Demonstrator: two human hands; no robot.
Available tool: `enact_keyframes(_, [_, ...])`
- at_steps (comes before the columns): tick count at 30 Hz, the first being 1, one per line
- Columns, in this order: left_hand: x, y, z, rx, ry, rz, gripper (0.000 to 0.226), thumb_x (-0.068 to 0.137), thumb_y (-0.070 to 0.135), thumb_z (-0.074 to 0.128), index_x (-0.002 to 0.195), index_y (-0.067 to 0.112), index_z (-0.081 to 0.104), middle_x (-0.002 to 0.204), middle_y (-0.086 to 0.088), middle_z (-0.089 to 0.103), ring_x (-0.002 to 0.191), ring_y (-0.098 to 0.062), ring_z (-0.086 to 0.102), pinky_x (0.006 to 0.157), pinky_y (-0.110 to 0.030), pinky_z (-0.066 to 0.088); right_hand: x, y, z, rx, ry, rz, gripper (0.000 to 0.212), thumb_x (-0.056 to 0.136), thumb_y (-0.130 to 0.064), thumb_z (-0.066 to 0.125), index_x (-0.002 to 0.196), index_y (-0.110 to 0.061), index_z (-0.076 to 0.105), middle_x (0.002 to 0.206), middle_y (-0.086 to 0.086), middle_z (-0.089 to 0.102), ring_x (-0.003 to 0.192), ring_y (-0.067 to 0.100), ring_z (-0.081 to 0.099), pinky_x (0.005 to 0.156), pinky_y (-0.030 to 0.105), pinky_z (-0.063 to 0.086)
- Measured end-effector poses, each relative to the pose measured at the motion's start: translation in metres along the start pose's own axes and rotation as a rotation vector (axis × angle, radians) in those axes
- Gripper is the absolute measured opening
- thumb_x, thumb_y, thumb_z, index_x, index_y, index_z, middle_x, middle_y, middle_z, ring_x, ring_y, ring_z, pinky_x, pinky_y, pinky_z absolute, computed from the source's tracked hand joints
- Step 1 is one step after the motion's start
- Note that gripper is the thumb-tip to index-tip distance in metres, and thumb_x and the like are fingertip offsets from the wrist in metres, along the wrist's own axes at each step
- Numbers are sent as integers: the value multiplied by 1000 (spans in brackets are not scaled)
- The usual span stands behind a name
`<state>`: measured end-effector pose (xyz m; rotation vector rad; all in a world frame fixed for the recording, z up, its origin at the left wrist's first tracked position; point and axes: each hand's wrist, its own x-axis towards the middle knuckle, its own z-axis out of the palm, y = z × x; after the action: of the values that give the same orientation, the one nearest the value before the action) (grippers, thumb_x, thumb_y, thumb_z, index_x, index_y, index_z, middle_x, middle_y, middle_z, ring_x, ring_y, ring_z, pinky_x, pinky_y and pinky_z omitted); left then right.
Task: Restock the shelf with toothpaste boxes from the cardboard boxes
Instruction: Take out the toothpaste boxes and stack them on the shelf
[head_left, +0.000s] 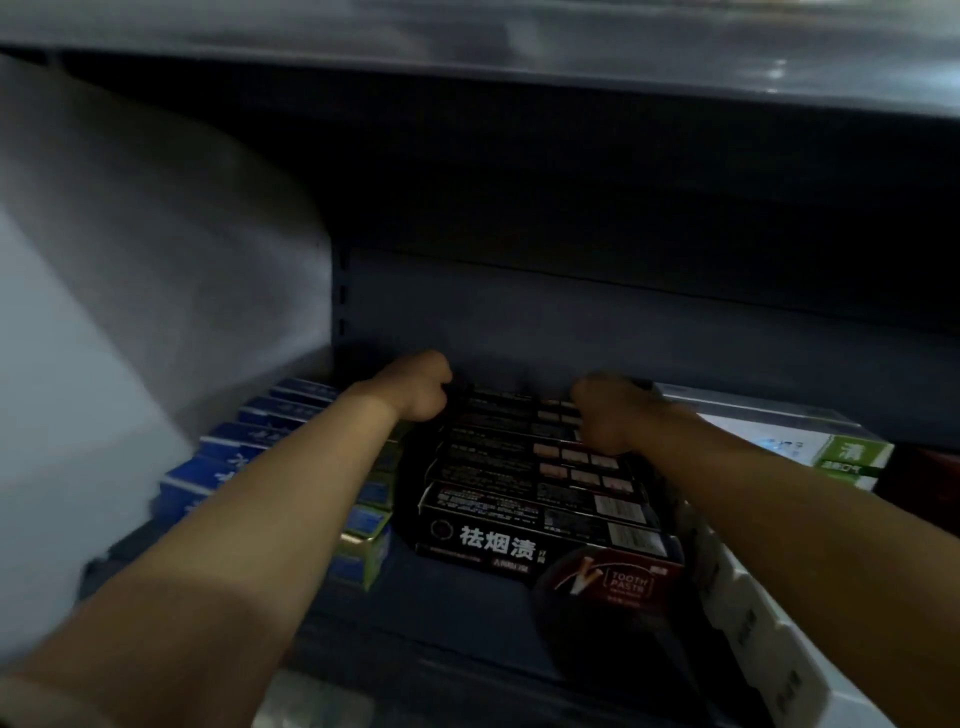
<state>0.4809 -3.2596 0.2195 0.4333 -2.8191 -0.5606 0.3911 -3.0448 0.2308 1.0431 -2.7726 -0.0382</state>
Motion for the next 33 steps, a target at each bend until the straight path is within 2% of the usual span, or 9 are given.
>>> enact_keyframes(2, [-20, 1, -14, 33, 2, 17, 28, 82, -6, 45, 74, 14, 63, 110, -15, 66, 107, -32, 60, 86, -27, 45, -3, -16, -5, 27, 34, -81, 34, 89, -10, 54, 124, -7, 53, 129, 14, 53, 111, 28, 54, 85, 25, 43])
enact_keyframes(3, [-33, -1, -21, 51, 10, 20, 32, 84, -8, 45, 93, 8, 71, 117, -13, 66, 113, -30, 59, 93, -29, 47, -6, -28, -6, 34, 39, -130, 32, 88, -9, 53, 120, -7, 54, 127, 14, 53, 110, 28, 54, 82, 24, 42])
enact_keyframes(6, [-66, -6, -39, 88, -10, 12, 52, 86, -12, 43, 132, 7, 57, 135, -8, 58, 125, -23, 53, 105, -27, 41, -9, -54, -9, 54, 33, -238, 37, 85, -9, 52, 122, -11, 54, 131, 11, 50, 116, 27, 50, 90, 27, 43])
enact_keyframes(11, [-125, -43, -62, 203, -106, -20, 49, 82, -15, 45, 125, 1, 60, 115, -10, 64, 117, -27, 58, 83, -22, 42, -24, -102, -13, 118, -1, -437, 28, 86, -17, 57, 114, -17, 60, 115, 6, 59, 105, 25, 56, 85, 28, 47])
enact_keyframes(13, [-144, -57, -70, 214, -157, -44, 54, 81, -15, 45, 129, 5, 59, 121, -6, 64, 116, -21, 59, 86, -20, 43, -33, -115, -14, 121, -17, -528, 15, 86, -23, 60, 99, -16, 61, 102, 5, 63, 94, 24, 59, 80, 31, 49])
enact_keyframes(18, [-169, -75, -71, 263, -267, -55, 54, 77, -6, 63, 129, 11, 61, 117, -3, 68, 107, -17, 61, 95, -27, 48, -54, -134, -16, 43, -129, -642, 22, 88, -35, 62, 96, -15, 64, 94, 3, 65, 85, 21, 60, 80, 37, 52])
enact_keyframes(23, [-169, -81, -60, 349, -103, -11, 50, 77, 21, 79, 125, 16, 64, 118, -1, 68, 103, -17, 62, 88, -23, 46, -57, -140, -20, 13, -176, -633, 24, 87, -35, 63, 99, -14, 63, 96, 3, 64, 86, 21, 61, 81, 41, 53])
enact_keyframes(30, [-160, -94, -53, 492, 70, -46, 36, 80, 21, 76, 116, 16, 70, 116, -3, 69, 105, -21, 62, 87, -26, 46, -44, -149, -20, 0, -130, -587, 12, 88, -28, 63, 87, -20, 54, 90, 1, 54, 86, 21, 55, 71, 30, 45])
enact_keyframes(33, [-152, -100, -49, 490, 94, -50, 36, 78, 22, 77, 114, 18, 71, 116, -7, 67, 105, -24, 61, 87, -29, 47, -37, -154, -14, -23, -144, -525, 19, 87, -27, 63, 98, -12, 61, 99, 7, 61, 88, 23, 60, 74, 33, 51])
